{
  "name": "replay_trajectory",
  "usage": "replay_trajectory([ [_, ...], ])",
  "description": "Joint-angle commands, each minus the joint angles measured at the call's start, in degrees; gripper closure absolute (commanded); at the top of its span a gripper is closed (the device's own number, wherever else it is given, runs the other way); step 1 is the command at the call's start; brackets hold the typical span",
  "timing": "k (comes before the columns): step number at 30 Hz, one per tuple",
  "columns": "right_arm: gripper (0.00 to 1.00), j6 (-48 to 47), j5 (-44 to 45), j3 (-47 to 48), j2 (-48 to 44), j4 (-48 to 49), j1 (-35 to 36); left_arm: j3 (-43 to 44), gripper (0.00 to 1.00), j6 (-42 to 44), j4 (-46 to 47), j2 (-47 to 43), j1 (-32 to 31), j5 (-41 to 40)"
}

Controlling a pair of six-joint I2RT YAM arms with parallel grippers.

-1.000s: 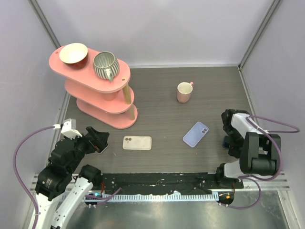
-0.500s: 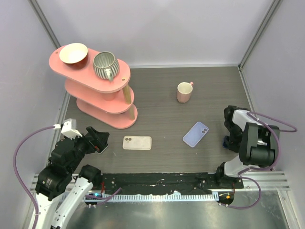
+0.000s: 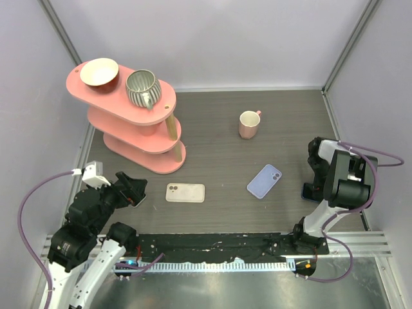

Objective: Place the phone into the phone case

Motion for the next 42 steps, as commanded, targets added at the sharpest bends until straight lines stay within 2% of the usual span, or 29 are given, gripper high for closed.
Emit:
replay_trajectory([
  [1,0.00,-2.7,-0.8,0.0,2.0,1.3,-0.4,-0.3,0.03,0.3,3.3,-0.7,-0.1,0.1],
  [6,0.02,-5.9,-1.5,-3.4,-1.5,7.1,-0.4,-0.4,0.03,0.4,3.4,-1.1,-0.1,0.6],
  [11,0.00,-6.6,-0.1,-6.9,-5.8,7.7,-0.4,-0.5,0.03,0.5,3.7,-1.9,-0.1,0.7],
  [18,0.00,-10.1,-2.6,-8.0,-5.0,11.5,-0.4,-0.7,0.00,0.8,4.4,-2.8,-0.1,1.9],
  [20,0.01,-12.1,-2.3,-7.7,-4.6,12.3,-0.4,-0.8,0.00,2.0,5.8,-3.1,-0.1,5.6],
  [23,0.05,-17.9,-2.3,-8.2,-5.7,15.8,-0.5,0.1,0.00,4.3,7.0,-1.1,-0.1,13.2],
  [29,0.16,-36.7,-3.6,-14.3,-15.0,31.0,-0.4,10.7,0.01,8.2,-1.4,10.2,0.0,12.1],
  [33,0.21,-47.7,-6.7,-17.7,-19.7,40.5,-0.4,13.5,0.00,7.1,0.1,12.1,-0.1,11.4],
  [38,0.23,-56.7,-12.3,-17.2,-20.6,43.1,-0.4,15.2,0.00,7.6,-2.6,19.2,-0.1,9.8],
  [42,0.28,-61.5,-16.8,-12.8,-17.0,41.9,-0.4,14.8,0.00,8.7,-1.5,24.4,-0.1,12.7],
])
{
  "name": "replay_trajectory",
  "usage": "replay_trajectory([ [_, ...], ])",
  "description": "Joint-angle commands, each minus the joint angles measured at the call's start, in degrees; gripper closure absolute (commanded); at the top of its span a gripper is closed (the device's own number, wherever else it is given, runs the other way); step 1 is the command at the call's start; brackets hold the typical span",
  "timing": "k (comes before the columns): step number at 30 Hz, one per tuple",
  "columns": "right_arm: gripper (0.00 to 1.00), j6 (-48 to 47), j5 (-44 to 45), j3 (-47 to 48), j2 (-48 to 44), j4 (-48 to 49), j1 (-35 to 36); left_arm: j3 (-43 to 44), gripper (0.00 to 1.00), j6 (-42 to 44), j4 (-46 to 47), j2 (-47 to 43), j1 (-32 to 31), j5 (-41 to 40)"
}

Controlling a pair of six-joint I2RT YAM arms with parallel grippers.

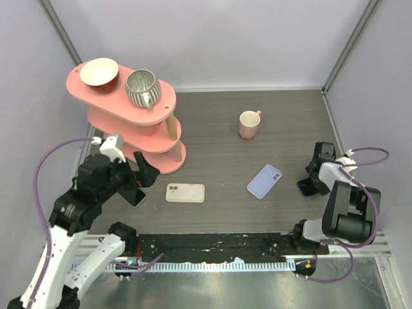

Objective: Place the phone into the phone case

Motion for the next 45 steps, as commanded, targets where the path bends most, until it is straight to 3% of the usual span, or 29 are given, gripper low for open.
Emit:
replay_trajectory([
  [1,0.29,-10.3,-7.4,5.5,3.5,3.9,0.2,-0.1,0.00,2.3,1.5,5.8,0.0,3.0],
  [7,0.32,-17.5,-14.3,8.2,6.8,4.1,0.2,-5.2,0.01,1.0,11.5,12.6,-1.8,5.4],
  [10,0.33,-19.6,-15.5,8.2,6.6,4.4,0.2,-3.2,0.06,0.0,12.5,17.1,-7.8,1.2],
  [14,0.33,-19.4,-17.0,7.9,6.5,5.1,0.2,3.6,0.06,-0.7,12.8,26.6,-23.2,-13.6],
  [21,0.34,-19.2,-18.1,7.9,6.4,5.1,0.2,12.4,0.14,-1.3,18.1,41.1,-35.9,-21.3],
  [24,0.34,-19.6,-19.0,7.8,5.9,5.4,0.2,15.5,0.18,-1.6,22.3,49.1,-37.0,-21.0],
  [27,0.34,-21.0,-21.4,7.2,5.5,6.5,0.1,20.6,0.31,-1.8,23.4,56.4,-37.0,-19.7],
  [36,0.35,-21.1,-22.3,7.4,5.7,6.7,0.2,24.8,0.35,0.9,38.5,73.3,-37.9,-10.1],
  [45,0.35,-20.9,-23.1,6.9,6.4,7.9,0.2,27.7,0.40,1.5,40.4,81.4,-38.2,-8.3],
])
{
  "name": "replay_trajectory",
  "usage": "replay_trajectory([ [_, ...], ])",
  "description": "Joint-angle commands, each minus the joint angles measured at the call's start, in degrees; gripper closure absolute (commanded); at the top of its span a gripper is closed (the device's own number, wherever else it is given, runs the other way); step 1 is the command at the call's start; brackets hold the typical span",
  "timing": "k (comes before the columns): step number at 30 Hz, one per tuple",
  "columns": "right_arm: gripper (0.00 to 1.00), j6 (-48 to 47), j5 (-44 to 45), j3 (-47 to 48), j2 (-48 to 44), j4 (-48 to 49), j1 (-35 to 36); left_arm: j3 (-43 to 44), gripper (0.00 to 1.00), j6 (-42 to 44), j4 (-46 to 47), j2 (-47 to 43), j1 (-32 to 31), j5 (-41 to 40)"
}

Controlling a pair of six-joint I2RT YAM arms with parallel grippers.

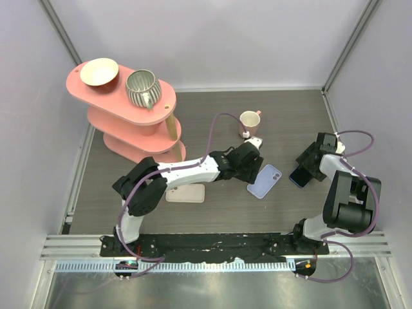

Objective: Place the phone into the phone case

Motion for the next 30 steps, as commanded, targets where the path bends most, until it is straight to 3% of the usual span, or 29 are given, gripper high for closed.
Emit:
replay_trajectory([
  [1,0.35,0.1,-2.3,0.2,0.3,1.8,0.2,3.6,0.40,1.0,4.8,2.4,-0.3,1.8],
  [15,0.36,-0.5,-2.8,0.4,-0.3,1.7,0.2,7.0,0.49,0.8,1.7,9.9,-1.1,-0.4],
  [18,0.36,-0.6,-3.5,0.5,-0.3,1.7,0.2,6.5,0.57,0.4,1.1,10.0,-1.1,-0.5],
  [21,0.37,-0.6,-5.6,0.5,-0.9,2.0,0.2,5.3,0.77,-1.1,0.2,9.0,-1.1,0.4],
  [22,0.38,-0.7,-7.0,0.4,-0.9,2.9,0.2,4.1,0.87,-2.0,-0.3,8.5,-1.1,0.2],
  [25,0.38,-0.8,-13.2,-1.0,-2.3,6.0,1.2,-0.5,1.00,-7.6,-1.3,4.9,-1.1,0.7],
  [30,0.39,-1.9,-17.3,-1.3,-2.1,7.6,4.8,-8.3,1.00,-16.0,-3.0,-0.9,-1.1,-2.3],
])
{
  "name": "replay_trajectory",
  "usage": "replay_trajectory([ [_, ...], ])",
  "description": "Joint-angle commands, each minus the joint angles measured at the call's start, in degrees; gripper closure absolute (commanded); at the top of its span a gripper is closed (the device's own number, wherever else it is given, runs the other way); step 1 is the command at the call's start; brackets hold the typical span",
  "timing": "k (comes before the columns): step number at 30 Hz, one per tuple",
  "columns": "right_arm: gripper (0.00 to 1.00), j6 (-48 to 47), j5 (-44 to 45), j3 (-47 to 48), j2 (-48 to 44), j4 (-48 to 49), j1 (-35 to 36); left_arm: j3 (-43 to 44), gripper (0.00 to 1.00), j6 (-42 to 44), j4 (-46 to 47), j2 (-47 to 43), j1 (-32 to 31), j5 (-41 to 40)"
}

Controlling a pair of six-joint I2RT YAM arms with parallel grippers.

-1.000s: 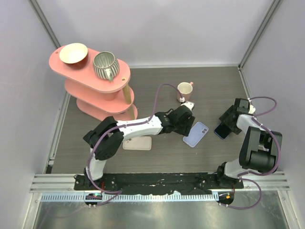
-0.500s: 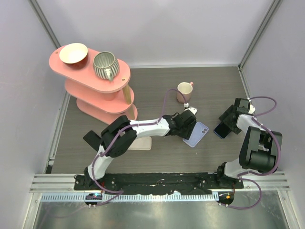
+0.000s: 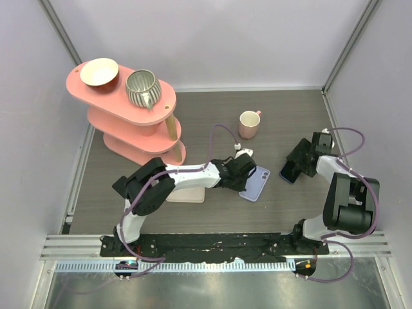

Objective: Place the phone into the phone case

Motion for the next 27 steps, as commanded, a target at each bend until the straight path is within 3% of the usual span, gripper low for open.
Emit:
replay_trajectory([
  [1,0.39,-1.3,-7.0,0.2,-0.9,3.1,3.4,-6.6,1.00,-11.2,-4.9,-7.0,-0.3,-5.2],
  [7,0.41,-2.5,-5.4,0.7,-2.2,1.4,10.4,-11.9,1.00,-19.0,-8.1,-10.3,-0.3,-9.3],
  [12,0.41,-1.9,-6.8,-0.5,-6.0,0.0,13.1,-13.1,0.98,-22.2,-7.4,-11.3,-0.4,-7.4],
  [21,0.41,-1.2,-10.3,-1.2,-11.3,-3.4,16.0,-14.4,0.45,-23.6,-3.1,-16.5,-0.5,-3.2],
  [27,0.43,3.1,-10.9,-2.4,-14.8,-3.7,22.4,-18.9,0.29,-23.1,1.1,-26.0,-0.5,-3.0],
])
